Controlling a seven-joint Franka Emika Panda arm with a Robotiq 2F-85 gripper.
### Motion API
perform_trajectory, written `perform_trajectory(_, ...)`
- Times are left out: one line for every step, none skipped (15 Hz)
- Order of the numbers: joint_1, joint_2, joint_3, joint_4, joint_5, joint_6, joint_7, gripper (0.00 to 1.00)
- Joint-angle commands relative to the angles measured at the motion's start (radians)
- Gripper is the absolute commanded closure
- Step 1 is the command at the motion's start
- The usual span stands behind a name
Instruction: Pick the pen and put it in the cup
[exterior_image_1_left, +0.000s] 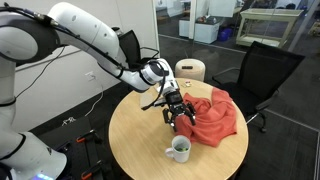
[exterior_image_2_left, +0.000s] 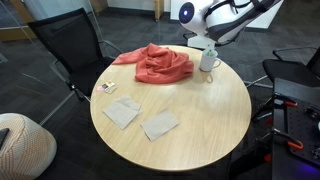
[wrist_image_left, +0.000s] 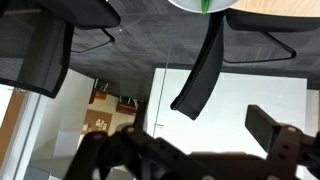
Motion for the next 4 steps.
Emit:
perform_trajectory(-0.006, -0.084, 0.014, -0.062, 0.013, 0.029, -0.010, 0.00)
perform_trajectory(0.000, -0.032, 0.005, -0.014, 0.001, -0.001, -0.002, 0.00)
perform_trajectory(0.000, -0.043, 0.007, -0.019, 0.002, -0.001, -0.002, 0.00)
perform_trajectory(0.000, -0.048, 0.008, -0.023, 0.002, 0.000, -0.002, 0.00)
